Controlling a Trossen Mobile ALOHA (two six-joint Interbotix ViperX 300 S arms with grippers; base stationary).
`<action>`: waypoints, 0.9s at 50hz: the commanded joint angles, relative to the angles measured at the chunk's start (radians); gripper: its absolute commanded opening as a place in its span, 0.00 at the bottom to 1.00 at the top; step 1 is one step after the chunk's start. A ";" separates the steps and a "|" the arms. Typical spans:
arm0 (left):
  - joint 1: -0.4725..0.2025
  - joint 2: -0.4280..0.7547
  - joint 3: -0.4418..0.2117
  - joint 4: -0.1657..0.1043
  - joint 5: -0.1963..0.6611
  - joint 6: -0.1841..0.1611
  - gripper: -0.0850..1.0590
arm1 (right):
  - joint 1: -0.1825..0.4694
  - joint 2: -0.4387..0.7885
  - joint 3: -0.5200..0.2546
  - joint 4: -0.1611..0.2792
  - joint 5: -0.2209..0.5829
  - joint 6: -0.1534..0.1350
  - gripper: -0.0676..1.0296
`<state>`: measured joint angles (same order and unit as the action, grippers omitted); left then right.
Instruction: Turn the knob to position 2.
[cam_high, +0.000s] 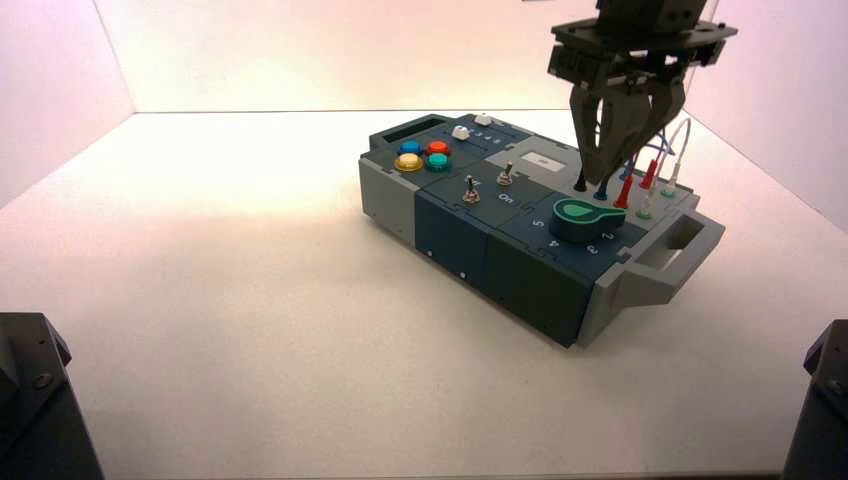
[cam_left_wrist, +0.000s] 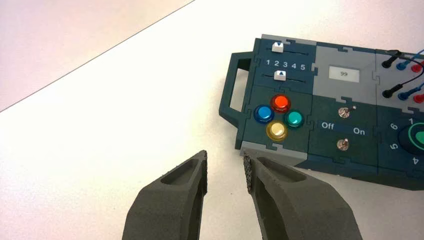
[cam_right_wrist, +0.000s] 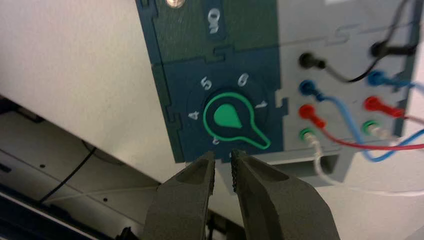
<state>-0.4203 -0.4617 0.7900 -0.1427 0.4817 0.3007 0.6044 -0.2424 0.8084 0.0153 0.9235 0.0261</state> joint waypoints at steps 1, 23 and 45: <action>0.000 -0.015 -0.009 -0.002 -0.005 0.006 0.43 | -0.041 -0.005 -0.031 -0.025 -0.006 0.003 0.21; -0.002 -0.017 -0.008 -0.002 -0.003 0.006 0.43 | -0.114 0.035 -0.031 -0.078 -0.043 -0.005 0.12; 0.000 -0.023 -0.008 -0.002 -0.005 0.006 0.43 | -0.114 0.114 -0.028 -0.077 -0.063 -0.011 0.09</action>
<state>-0.4203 -0.4694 0.7946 -0.1427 0.4817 0.3007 0.4924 -0.1335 0.8023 -0.0614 0.8667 0.0153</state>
